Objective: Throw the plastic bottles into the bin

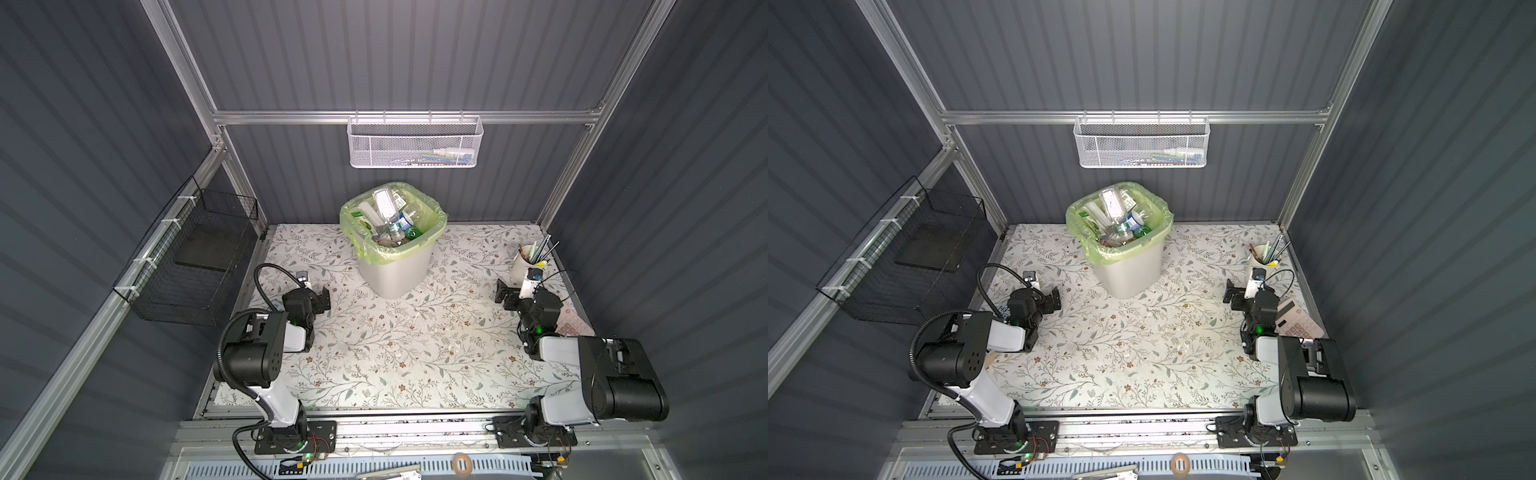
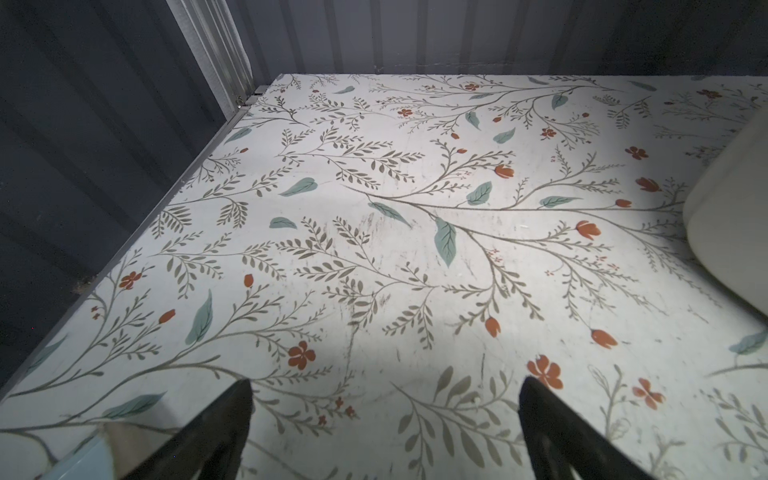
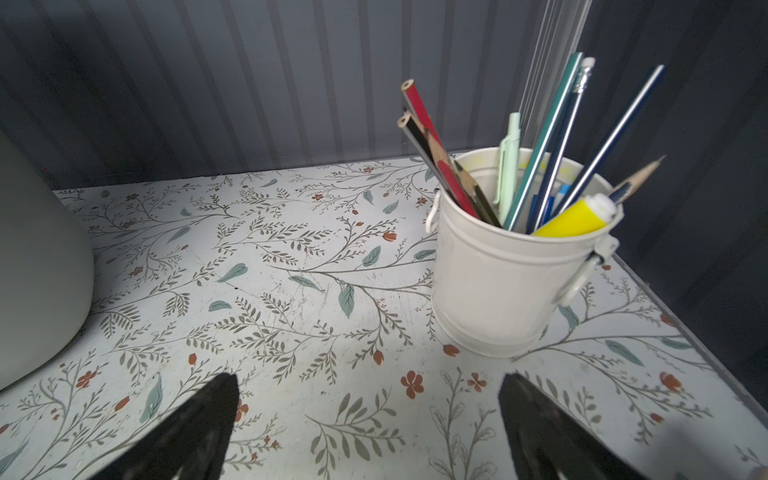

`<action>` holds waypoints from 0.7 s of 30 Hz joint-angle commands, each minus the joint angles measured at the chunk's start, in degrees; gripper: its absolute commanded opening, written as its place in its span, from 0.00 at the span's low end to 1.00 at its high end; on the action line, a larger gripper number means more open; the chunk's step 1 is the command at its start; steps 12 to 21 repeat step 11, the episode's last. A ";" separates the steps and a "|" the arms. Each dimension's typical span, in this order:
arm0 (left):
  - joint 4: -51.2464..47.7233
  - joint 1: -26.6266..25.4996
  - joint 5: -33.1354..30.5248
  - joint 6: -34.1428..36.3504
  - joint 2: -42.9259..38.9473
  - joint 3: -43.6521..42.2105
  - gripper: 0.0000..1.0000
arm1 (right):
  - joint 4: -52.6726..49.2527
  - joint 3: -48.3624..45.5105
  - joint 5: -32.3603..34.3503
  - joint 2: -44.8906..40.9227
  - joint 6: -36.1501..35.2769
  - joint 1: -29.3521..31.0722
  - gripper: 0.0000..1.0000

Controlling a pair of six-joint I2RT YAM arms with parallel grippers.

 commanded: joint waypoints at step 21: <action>0.03 -0.17 0.64 -0.59 0.23 0.20 1.00 | 0.35 -0.13 -0.56 0.43 0.46 -0.21 0.99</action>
